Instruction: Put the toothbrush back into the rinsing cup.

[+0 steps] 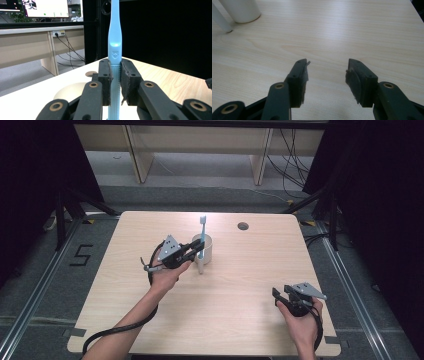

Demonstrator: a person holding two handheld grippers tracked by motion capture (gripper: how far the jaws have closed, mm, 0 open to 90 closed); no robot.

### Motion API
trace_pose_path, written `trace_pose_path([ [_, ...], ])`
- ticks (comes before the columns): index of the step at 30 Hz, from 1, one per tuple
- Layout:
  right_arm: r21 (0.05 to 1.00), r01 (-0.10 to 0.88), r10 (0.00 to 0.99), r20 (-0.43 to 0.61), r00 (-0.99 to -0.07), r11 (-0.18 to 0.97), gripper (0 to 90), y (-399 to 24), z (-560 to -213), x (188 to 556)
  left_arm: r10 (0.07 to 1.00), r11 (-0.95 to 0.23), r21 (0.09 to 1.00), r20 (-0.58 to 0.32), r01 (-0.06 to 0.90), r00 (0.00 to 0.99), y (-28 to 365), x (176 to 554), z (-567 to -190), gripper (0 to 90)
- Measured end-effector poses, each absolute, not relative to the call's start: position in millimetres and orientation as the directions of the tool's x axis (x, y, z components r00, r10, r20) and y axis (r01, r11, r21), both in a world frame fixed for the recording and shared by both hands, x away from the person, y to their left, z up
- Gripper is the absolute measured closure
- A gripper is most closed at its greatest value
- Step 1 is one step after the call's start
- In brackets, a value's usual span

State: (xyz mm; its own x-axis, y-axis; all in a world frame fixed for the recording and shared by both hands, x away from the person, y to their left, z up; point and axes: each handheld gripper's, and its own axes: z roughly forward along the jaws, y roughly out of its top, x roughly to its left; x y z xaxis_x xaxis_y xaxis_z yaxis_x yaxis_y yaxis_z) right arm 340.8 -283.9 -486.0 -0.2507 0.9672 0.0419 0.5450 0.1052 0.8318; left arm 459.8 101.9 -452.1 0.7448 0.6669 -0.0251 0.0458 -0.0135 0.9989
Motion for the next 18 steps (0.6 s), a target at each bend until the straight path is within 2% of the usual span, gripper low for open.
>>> trace_pose_path([
  [2,0.834,0.543,0.968,0.048,-0.246,0.096,51.4,-283.3,-486.5,341.3,0.668,-0.013,0.999,-0.024,0.044,0.744,102.0,459.7,-453.3,78.6],
  [3,0.83,0.554,0.969,0.086,-0.233,0.06,51.4,-280.7,-487.2,340.8,0.668,-0.015,0.999,-0.021,0.042,0.744,102.2,459.7,-454.1,78.6],
  [8,0.84,0.533,0.965,0.054,-0.258,0.096,51.4,-284.3,-486.9,341.3,0.674,-0.018,0.998,-0.027,0.053,0.738,102.8,459.0,-457.7,78.6],
  [18,0.831,0.55,0.964,0.068,-0.257,0.088,51.4,-283.7,-487.8,341.6,0.677,-0.022,0.998,-0.032,0.064,0.735,101.9,457.3,-465.5,78.6],
])
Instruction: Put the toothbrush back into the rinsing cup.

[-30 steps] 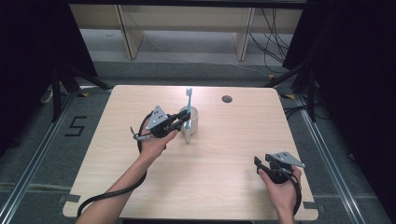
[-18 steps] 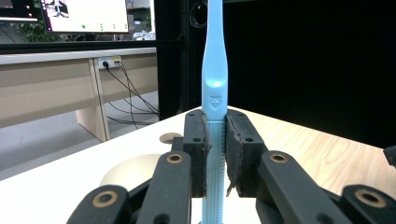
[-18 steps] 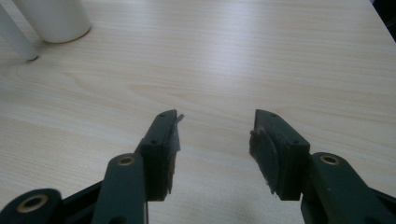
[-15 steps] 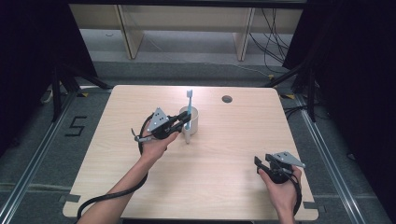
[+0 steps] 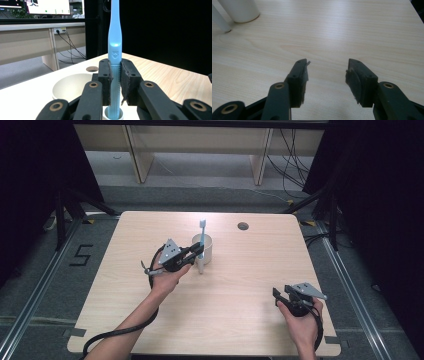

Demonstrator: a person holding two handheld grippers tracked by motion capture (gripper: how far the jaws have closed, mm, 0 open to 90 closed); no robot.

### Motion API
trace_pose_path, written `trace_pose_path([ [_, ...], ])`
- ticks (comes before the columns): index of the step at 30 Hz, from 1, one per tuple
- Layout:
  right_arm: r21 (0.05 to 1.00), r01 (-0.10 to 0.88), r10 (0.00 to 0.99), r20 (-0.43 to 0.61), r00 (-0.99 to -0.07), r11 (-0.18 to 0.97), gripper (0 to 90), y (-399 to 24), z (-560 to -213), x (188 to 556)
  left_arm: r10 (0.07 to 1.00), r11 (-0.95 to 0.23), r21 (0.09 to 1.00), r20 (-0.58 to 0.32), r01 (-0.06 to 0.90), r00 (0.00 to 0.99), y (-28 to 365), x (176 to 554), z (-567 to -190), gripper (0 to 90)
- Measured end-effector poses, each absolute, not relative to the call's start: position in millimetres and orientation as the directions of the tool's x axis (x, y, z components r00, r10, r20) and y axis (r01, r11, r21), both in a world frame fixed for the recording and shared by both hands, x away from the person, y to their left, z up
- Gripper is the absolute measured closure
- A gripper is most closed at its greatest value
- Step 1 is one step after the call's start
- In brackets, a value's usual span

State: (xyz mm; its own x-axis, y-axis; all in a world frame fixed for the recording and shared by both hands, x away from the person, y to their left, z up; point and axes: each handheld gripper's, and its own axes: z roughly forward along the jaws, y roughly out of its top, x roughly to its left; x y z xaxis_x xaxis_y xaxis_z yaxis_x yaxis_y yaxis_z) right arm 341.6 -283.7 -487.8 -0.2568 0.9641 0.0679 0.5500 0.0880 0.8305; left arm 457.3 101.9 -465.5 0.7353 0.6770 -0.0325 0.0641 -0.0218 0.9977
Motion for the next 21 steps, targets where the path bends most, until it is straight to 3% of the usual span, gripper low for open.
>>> trace_pose_path([
  [21,0.823,0.563,0.968,0.074,-0.242,0.077,51.4,-282.0,-488.2,340.6,0.672,-0.038,0.997,-0.025,0.068,0.74,102.0,456.8,-471.7,78.5],
])
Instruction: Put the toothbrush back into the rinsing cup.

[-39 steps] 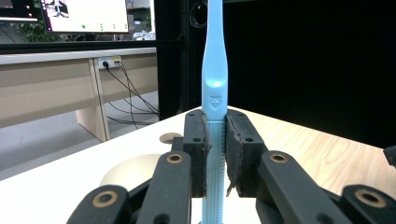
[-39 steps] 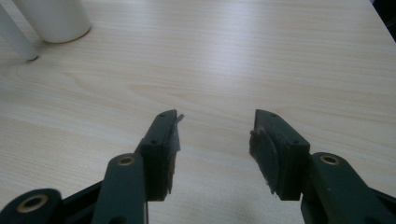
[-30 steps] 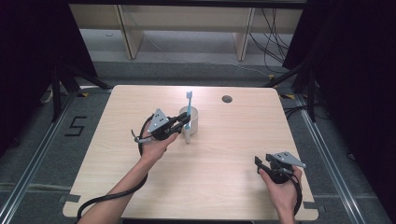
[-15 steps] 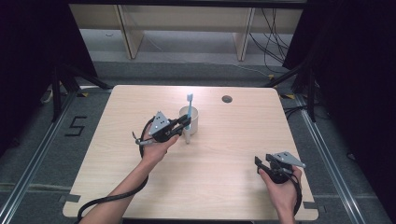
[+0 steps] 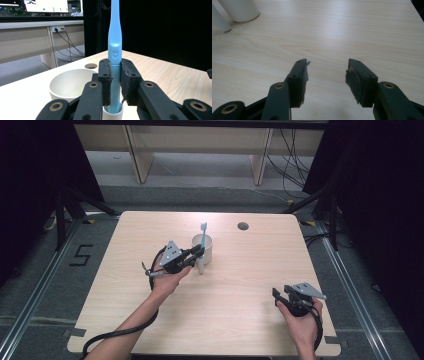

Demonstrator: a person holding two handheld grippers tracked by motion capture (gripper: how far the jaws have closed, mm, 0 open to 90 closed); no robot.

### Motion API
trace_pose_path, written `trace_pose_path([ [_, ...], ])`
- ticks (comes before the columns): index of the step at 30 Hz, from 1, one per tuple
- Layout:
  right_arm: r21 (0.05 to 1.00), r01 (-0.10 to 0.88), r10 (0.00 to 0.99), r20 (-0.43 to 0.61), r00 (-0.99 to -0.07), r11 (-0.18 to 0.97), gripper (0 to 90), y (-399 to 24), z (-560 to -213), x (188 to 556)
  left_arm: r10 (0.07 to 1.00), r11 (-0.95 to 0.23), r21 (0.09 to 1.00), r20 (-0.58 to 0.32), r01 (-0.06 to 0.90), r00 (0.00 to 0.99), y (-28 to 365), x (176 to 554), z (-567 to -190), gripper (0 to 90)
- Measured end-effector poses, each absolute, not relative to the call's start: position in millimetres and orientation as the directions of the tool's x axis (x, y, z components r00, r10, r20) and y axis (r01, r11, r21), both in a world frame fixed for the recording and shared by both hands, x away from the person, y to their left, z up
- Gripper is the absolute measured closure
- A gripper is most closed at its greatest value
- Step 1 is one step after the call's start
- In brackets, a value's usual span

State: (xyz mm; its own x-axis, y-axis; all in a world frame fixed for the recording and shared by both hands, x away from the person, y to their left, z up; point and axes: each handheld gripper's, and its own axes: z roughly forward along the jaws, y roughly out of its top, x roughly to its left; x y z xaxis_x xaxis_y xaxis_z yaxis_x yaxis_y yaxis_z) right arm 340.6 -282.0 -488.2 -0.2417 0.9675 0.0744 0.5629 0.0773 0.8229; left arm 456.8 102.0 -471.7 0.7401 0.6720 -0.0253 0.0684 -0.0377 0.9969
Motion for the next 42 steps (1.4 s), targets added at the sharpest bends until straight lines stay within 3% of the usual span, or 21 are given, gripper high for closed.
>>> trace_pose_path([
  [42,0.834,0.544,0.965,0.057,-0.257,0.096,51.4,-281.0,-490.6,343.2,0.688,-0.06,0.994,-0.023,0.089,0.725,105.1,455.9,-486.3,78.2],
])
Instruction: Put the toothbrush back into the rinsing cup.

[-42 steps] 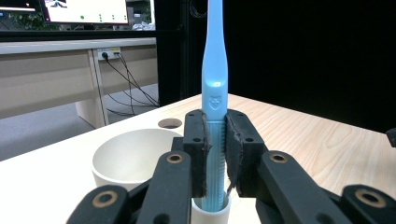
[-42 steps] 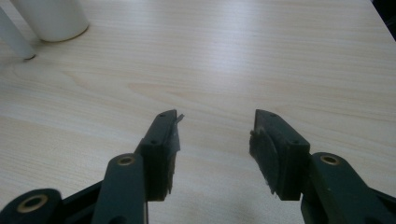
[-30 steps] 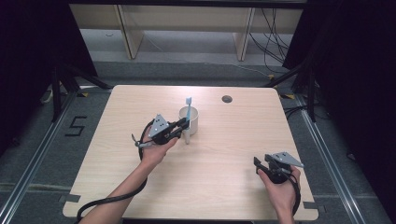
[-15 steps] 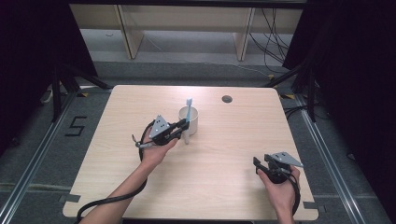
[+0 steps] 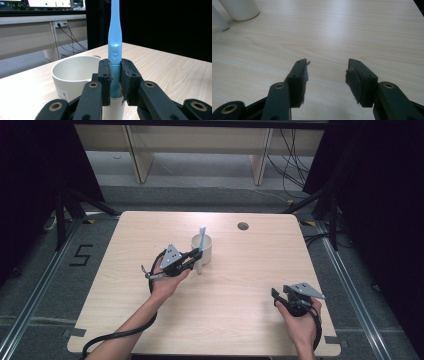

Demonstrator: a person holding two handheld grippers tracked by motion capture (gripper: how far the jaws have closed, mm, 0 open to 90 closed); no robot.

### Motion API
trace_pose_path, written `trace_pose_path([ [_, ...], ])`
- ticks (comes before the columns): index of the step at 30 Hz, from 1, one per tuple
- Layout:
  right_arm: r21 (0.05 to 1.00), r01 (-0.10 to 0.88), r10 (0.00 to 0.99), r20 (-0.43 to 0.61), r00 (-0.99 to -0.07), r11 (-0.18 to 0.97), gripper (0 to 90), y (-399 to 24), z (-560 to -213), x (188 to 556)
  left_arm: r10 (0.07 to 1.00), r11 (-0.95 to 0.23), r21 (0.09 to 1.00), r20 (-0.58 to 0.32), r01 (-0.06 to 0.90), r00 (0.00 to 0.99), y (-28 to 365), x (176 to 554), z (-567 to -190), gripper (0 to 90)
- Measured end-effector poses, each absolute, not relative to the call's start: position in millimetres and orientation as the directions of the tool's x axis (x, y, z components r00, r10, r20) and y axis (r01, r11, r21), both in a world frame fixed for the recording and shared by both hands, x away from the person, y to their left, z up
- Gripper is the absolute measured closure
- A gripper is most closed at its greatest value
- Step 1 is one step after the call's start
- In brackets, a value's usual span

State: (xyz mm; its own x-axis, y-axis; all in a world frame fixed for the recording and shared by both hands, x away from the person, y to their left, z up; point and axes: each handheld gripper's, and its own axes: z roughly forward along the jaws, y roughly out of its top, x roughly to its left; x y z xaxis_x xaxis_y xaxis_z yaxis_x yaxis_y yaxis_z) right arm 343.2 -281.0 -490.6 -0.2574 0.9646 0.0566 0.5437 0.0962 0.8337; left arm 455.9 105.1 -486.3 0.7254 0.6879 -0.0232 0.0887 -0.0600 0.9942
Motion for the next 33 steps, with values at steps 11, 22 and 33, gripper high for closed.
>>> trace_pose_path([
  [11,0.822,0.567,0.967,0.098,-0.237,0.056,51.4,-277.8,-489.9,341.8,0.696,-0.068,0.991,-0.033,0.112,0.717,109.0,455.9,-488.5,74.9],
  [22,0.83,0.548,0.966,0.045,-0.253,0.105,51.4,-282.8,-489.2,342.4,0.706,-0.081,0.989,-0.029,0.121,0.708,110.6,449.6,-483.3,57.4],
  [33,0.826,0.56,0.968,0.085,-0.238,0.065,51.4,-280.5,-490.3,341.4,0.719,-0.137,0.983,0.016,0.119,0.694,120.8,442.7,-477.7,41.5],
])
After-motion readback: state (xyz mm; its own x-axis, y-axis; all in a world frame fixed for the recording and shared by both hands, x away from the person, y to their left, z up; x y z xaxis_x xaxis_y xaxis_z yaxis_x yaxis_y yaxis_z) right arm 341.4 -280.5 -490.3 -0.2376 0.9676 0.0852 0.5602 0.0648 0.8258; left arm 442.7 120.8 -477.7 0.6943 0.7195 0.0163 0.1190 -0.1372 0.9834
